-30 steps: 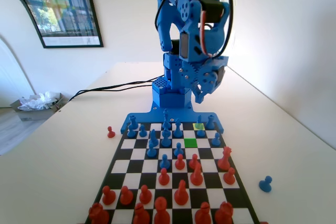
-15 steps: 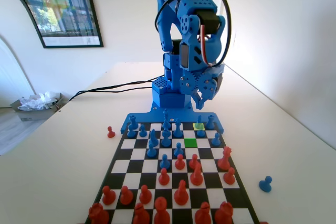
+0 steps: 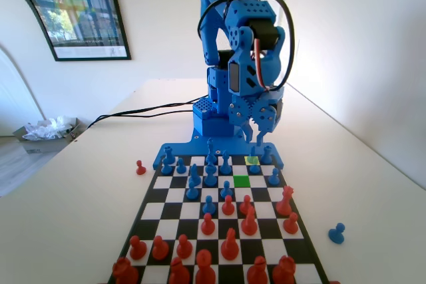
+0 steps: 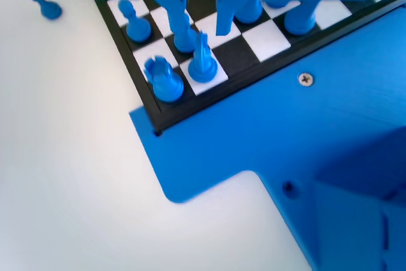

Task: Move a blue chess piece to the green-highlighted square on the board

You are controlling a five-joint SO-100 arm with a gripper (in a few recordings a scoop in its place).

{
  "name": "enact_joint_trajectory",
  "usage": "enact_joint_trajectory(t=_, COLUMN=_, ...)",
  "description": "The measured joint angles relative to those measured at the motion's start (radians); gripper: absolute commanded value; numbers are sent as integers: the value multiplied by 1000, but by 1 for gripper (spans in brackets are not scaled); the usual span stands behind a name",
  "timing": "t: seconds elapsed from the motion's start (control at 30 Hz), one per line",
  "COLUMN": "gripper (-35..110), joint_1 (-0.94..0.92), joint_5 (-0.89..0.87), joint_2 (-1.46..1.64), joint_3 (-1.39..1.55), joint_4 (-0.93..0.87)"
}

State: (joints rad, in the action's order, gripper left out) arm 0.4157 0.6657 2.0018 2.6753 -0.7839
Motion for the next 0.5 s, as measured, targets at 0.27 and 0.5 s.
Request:
enact_joint_trajectory(t=0.27, gripper=8, joint_1=-5, joint_5=6, joint_2=-32, joint_3=9, joint_4=44)
enact_joint_trajectory(t=0.5, gripper=8, joint_1=-18, joint_5=9, joint_2=-60, joint_3=20, joint_4=75)
